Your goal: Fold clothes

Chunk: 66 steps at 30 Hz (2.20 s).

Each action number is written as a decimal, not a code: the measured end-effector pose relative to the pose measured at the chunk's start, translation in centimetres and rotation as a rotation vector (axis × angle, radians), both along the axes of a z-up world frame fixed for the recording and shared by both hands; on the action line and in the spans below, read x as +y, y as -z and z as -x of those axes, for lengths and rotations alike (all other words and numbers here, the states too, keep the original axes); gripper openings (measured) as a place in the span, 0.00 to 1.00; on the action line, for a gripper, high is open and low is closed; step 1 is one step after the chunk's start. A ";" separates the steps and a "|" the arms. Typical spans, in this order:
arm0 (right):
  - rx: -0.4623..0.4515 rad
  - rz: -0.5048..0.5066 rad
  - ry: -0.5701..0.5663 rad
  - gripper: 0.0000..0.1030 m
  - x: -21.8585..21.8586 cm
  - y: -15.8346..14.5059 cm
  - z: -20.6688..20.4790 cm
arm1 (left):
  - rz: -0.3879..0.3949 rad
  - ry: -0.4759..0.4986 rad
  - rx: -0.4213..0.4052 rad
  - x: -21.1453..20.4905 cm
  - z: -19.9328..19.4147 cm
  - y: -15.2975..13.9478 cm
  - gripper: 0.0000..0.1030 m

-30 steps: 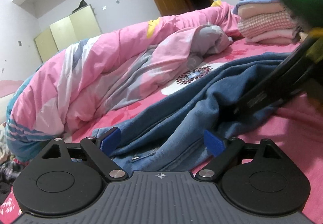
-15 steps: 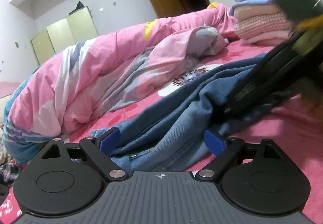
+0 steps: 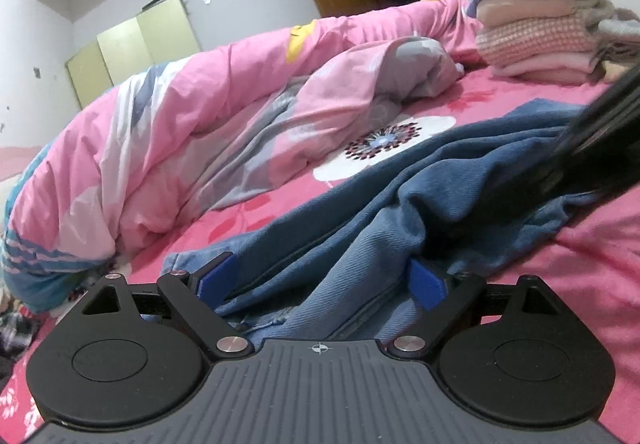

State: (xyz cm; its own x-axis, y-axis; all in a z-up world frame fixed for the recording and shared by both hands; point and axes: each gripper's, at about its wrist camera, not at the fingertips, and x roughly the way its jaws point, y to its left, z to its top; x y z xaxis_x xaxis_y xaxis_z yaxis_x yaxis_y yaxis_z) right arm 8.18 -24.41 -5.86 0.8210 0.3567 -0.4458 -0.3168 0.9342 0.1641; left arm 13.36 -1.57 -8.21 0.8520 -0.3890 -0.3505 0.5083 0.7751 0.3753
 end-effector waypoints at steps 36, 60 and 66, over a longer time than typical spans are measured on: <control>-0.090 0.514 -0.331 0.26 2.0 2.0 -5.0 | 0.107 -0.006 0.051 2.0 -0.6 -0.6 0.94; -0.275 0.928 -0.482 0.08 4.2 3.9 -4.7 | 0.168 0.030 0.044 2.5 -0.4 -1.3 0.94; -0.549 1.286 -0.417 0.07 6.1 8.2 -1.5 | 0.252 0.098 0.067 2.2 -0.4 -1.9 0.97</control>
State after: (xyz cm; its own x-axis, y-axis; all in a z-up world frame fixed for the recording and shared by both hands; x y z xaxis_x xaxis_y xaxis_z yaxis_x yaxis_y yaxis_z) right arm 9.68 -18.29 -14.06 0.9286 0.2116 -0.3049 -0.3416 0.1662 -0.9250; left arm 13.71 0.64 -6.32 0.7842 -0.5502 -0.2868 0.6025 0.7858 0.1400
